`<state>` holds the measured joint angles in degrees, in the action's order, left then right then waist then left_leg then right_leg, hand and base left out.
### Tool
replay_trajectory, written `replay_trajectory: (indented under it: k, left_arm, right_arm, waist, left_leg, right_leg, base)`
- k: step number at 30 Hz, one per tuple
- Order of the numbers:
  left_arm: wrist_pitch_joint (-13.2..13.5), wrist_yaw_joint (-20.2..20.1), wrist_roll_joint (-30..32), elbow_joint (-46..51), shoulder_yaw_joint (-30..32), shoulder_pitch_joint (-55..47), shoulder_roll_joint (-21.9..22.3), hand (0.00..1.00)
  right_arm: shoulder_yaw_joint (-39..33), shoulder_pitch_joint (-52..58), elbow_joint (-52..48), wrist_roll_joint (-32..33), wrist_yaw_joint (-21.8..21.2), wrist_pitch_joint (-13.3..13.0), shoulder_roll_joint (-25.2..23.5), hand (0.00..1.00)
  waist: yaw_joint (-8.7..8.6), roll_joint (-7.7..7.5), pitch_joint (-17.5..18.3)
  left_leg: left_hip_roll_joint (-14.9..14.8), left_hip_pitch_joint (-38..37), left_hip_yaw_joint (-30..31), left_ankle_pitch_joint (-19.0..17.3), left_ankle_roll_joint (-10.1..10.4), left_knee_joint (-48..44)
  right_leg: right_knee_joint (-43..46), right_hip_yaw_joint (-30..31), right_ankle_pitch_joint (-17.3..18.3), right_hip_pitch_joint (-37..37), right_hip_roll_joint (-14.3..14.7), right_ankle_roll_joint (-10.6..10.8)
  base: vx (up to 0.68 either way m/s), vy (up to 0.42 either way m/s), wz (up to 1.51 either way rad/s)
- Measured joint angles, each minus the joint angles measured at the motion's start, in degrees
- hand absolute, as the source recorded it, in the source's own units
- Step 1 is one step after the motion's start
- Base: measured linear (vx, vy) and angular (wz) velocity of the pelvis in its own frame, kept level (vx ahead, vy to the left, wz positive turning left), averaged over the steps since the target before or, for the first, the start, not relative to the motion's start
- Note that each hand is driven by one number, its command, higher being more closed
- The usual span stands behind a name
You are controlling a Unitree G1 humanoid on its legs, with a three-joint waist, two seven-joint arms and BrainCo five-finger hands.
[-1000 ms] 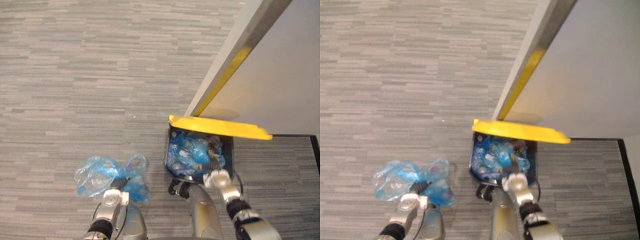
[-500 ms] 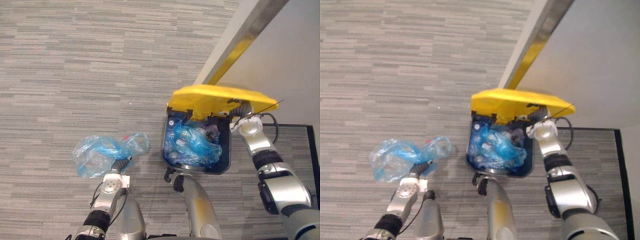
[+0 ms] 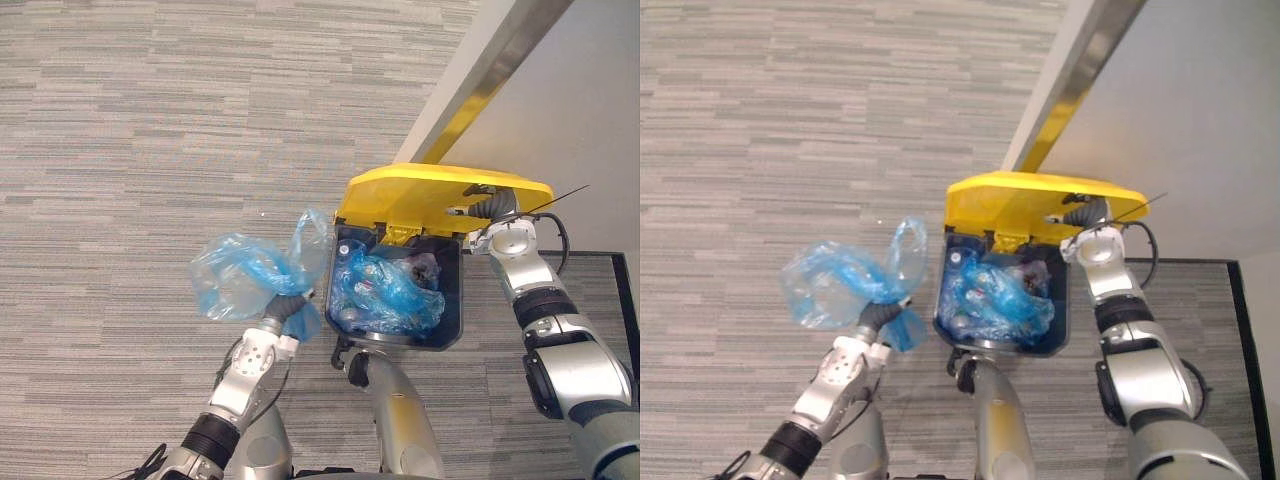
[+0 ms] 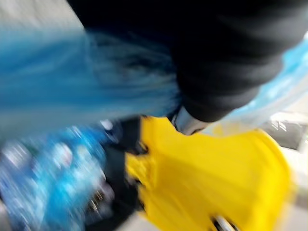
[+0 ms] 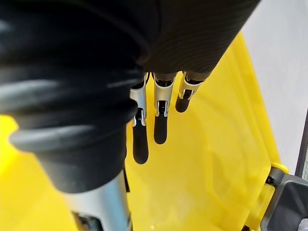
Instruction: Gather rubbish on tea table into small bin, then transfer packed bag to large trash can.
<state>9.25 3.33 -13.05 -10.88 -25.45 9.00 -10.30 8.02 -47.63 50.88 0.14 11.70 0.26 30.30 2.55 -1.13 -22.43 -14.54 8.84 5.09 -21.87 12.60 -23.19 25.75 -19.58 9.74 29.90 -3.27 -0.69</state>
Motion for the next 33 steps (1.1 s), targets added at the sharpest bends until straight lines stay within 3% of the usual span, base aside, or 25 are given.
replay_trajectory:
  k: [6, 10, 15, 18, 25, 27, 33]
  left_arm:
    - [0.1, -1.3, 0.0, 2.5, -7.6, 7.5, 1.4, 1.0]
    - [0.1, -1.0, 0.6, 2.5, -8.2, 12.1, 2.2, 1.0]
    - [0.1, 2.1, 3.0, 2.1, -8.0, 17.8, 2.3, 1.0]
    - [0.2, 3.7, 4.8, -4.1, -6.1, 23.3, 2.7, 1.0]
    - [-2.5, 5.3, 9.7, -21.0, -3.7, 31.7, 2.1, 1.0]
    - [-3.6, 5.2, 10.7, -25.3, -3.7, 33.9, 2.0, 1.0]
    - [-4.1, 5.3, 13.3, -35.4, -3.6, 39.6, 2.3, 1.0]
  right_arm:
    - [3.3, -2.9, 0.0, 0.0, -0.8, 0.3, 0.1, 0.0]
    - [5.0, -5.2, 0.0, 0.0, -1.7, 0.4, 0.1, 0.0]
    - [5.8, -6.9, 0.0, 0.0, -1.8, 0.4, 0.1, 0.0]
    - [5.8, -9.2, -0.7, 0.0, -1.8, 0.6, 0.3, 0.0]
    - [6.0, -12.6, -6.7, 0.0, -1.8, 0.7, 1.9, 0.0]
    - [7.4, -14.4, -8.0, 0.0, -1.5, 0.6, 2.5, 0.0]
    - [11.7, -16.7, -10.4, 1.2, -0.5, 0.1, 3.4, 0.0]
  waist:
    - [-0.51, 0.46, -0.3]
    - [-1.43, 0.89, -0.6]
    - [-2.47, 0.97, -1.3]
    - [-3.19, 0.97, -2.3]
    - [-5.03, 0.26, -6.3]
    - [-5.8, -0.24, -7.0]
    - [-6.12, -0.68, -7.4]
  left_leg:
    - [0.1, -0.7, -1.3, 0.0, -0.1, 0.2]
    - [0.4, -0.9, -2.6, 0.0, -0.1, 0.2]
    - [0.6, -0.8, -3.3, -0.1, -0.2, 0.3]
    - [0.8, 0.4, -3.8, -0.1, -0.3, 0.0]
    - [0.8, 3.4, -4.1, -0.1, -0.2, -1.2]
    - [0.8, 5.6, -4.3, -0.2, -0.1, -2.1]
    - [0.7, 10.5, -4.4, -0.6, 0.2, -4.2]
  right_leg:
    - [-0.1, 1.0, -0.4, 0.2, 0.3, -0.2]
    - [0.0, 2.0, -0.6, 0.9, 0.4, -0.5]
    - [-0.1, 2.5, -1.0, 1.5, 0.4, -0.5]
    - [-0.8, 2.9, -1.6, 2.4, 0.5, -0.3]
    - [-2.3, 3.0, -3.2, 4.5, 0.9, -0.5]
    - [-2.4, 3.2, -4.0, 6.3, 0.9, -1.4]
    - [-2.0, 3.6, -4.9, 10.6, 0.9, -0.8]
  base:
    - [0.0, 0.0, -0.09]
    - [0.02, 0.019, -0.14]
    - [0.03, 0.023, -0.08]
    - [0.0, 0.01, -0.04]
    - [0.01, 0.012, -0.05]
    - [0.02, 0.012, -0.05]
    - [0.0, 0.0, 0.0]
